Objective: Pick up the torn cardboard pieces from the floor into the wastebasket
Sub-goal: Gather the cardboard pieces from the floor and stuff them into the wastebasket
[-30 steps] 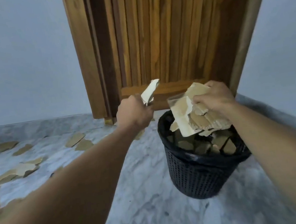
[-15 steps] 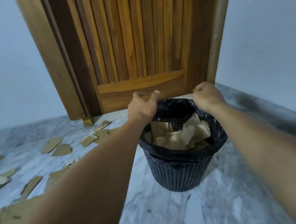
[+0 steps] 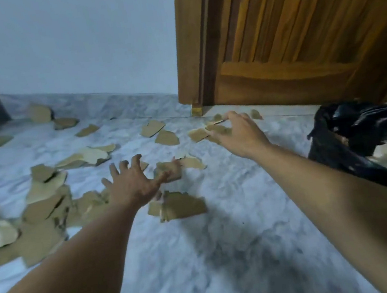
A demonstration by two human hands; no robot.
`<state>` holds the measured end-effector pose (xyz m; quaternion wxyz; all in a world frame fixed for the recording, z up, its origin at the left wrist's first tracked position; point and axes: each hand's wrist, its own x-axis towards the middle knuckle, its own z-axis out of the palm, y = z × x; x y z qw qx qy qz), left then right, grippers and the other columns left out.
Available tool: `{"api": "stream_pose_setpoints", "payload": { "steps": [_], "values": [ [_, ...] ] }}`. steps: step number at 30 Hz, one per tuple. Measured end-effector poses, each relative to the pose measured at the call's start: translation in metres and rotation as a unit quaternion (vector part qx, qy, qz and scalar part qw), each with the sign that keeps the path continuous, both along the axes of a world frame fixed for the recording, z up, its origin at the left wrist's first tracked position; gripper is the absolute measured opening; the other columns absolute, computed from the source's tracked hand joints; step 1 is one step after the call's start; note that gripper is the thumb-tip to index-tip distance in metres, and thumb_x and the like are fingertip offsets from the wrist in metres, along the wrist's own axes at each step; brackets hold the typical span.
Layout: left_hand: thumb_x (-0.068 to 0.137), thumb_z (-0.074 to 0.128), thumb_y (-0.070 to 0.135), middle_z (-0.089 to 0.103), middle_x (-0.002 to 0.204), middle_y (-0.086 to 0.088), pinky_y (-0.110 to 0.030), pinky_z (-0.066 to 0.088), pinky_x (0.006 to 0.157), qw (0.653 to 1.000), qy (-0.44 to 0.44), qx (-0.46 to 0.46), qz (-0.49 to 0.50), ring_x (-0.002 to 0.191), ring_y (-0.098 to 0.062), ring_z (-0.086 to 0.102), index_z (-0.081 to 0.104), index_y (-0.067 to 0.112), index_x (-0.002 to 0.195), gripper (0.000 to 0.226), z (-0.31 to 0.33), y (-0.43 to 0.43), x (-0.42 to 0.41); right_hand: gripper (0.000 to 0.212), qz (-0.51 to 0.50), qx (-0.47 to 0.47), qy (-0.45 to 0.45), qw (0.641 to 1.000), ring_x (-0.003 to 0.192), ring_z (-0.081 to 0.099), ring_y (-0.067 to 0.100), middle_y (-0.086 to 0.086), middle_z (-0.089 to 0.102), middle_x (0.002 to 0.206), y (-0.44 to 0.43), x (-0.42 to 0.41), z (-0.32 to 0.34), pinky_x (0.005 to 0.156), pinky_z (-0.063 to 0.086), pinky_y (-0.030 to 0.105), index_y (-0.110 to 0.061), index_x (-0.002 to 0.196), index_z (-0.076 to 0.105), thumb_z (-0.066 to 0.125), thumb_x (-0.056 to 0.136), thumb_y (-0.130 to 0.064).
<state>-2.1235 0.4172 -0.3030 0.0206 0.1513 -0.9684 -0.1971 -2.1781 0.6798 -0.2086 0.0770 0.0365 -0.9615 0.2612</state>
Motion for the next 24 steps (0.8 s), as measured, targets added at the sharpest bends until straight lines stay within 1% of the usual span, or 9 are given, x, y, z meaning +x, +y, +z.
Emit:
{"api": "stream_pose_setpoints", "payload": {
  "steps": [2,4,7,10,13,16,18,20,24],
  "values": [
    [0.046,0.026,0.11,0.015,0.167,-0.012,-0.073,0.005,0.115,0.999,-0.039,-0.012,0.006,0.154,-0.044,-0.005,0.012,0.041,0.158,0.132,-0.031,-0.052,0.005,0.09,0.037,-0.005,-0.101,0.994,0.14,0.038,0.03,0.004,0.031,0.158,-0.035,-0.011,-0.042,0.103,0.041,0.043,-0.034,0.149,0.039,0.062,0.075,-0.081],
    [0.034,0.017,0.114,0.0,0.17,-0.01,-0.077,-0.001,0.113,0.997,-0.056,-0.048,0.014,0.151,-0.047,-0.016,-0.001,0.048,0.158,0.141,-0.057,-0.099,0.004,0.119,0.065,0.037,-0.198,0.977,0.153,0.007,0.034,-0.001,-0.004,0.169,-0.062,-0.019,-0.088,0.117,0.022,0.059,-0.047,0.156,0.016,0.056,0.056,-0.098],
    [0.041,0.015,0.114,-0.005,0.17,-0.01,-0.079,-0.008,0.11,0.993,-0.037,-0.085,0.07,0.151,-0.047,-0.017,-0.006,0.053,0.156,0.131,-0.085,-0.16,-0.006,0.127,0.071,0.091,-0.242,0.963,0.15,-0.024,0.035,-0.005,-0.033,0.163,-0.08,-0.037,-0.144,0.113,-0.007,0.073,-0.066,0.147,-0.007,0.044,0.04,-0.109],
    [0.044,0.02,0.114,-0.009,0.171,-0.004,-0.079,-0.011,0.108,0.985,-0.018,-0.075,0.156,0.151,-0.047,-0.019,-0.006,0.06,0.152,0.123,-0.109,-0.221,-0.002,0.119,0.074,0.077,-0.243,0.964,0.15,-0.025,0.037,-0.002,-0.029,0.164,-0.1,-0.057,-0.177,0.111,-0.009,0.074,-0.074,0.139,-0.014,0.042,0.04,-0.11],
    [0.045,0.018,0.114,-0.008,0.171,-0.002,-0.075,-0.008,0.114,0.985,-0.1,-0.05,0.129,0.152,-0.046,-0.012,-0.005,0.061,0.151,0.121,-0.126,-0.24,0.004,0.119,0.146,0.084,-0.248,0.954,0.147,-0.031,0.035,0.0,-0.023,0.166,-0.143,-0.056,-0.195,0.109,-0.019,0.07,-0.075,0.137,-0.017,0.046,0.042,-0.108],
    [0.05,0.013,0.112,-0.002,0.171,-0.002,-0.071,-0.006,0.115,0.986,-0.093,-0.066,0.125,0.154,-0.044,-0.005,0.002,0.059,0.154,0.117,-0.131,-0.233,0.002,0.129,0.231,0.115,-0.226,0.939,0.147,-0.033,0.034,0.003,-0.023,0.166,-0.204,-0.045,-0.205,0.108,-0.022,0.069,-0.067,0.138,-0.026,0.043,0.038,-0.11],
    [0.058,0.008,0.109,0.006,0.171,-0.001,-0.069,-0.001,0.117,0.988,-0.067,-0.064,0.126,0.154,-0.042,0.002,0.011,0.055,0.155,0.111,-0.129,-0.232,0.002,0.134,0.263,0.153,-0.203,0.931,0.148,-0.028,0.037,0.006,-0.02,0.167,-0.239,-0.036,-0.208,0.107,-0.017,0.073,-0.063,0.139,-0.03,0.041,0.035,-0.111],
    [0.063,0.007,0.106,0.02,0.167,-0.001,-0.067,0.011,0.116,0.989,-0.039,-0.081,0.117,0.15,-0.038,0.015,0.024,0.05,0.154,0.107,-0.127,-0.232,0.009,0.135,0.255,0.19,-0.182,0.93,0.151,-0.019,0.037,0.008,-0.015,0.167,-0.261,-0.03,-0.206,0.108,-0.007,0.075,-0.06,0.144,-0.02,0.038,0.034,-0.111],
    [0.059,0.021,0.108,0.044,0.141,-0.015,-0.057,0.039,0.096,0.984,-0.008,-0.134,0.118,0.124,-0.041,0.045,0.034,0.032,0.151,0.119,-0.124,-0.219,0.019,0.151,0.241,0.234,-0.203,0.92,0.144,0.008,0.043,0.022,0.004,0.161,-0.276,-0.042,-0.183,0.111,0.018,0.065,-0.045,0.152,-0.017,0.053,0.033,-0.104]
  ]
}}
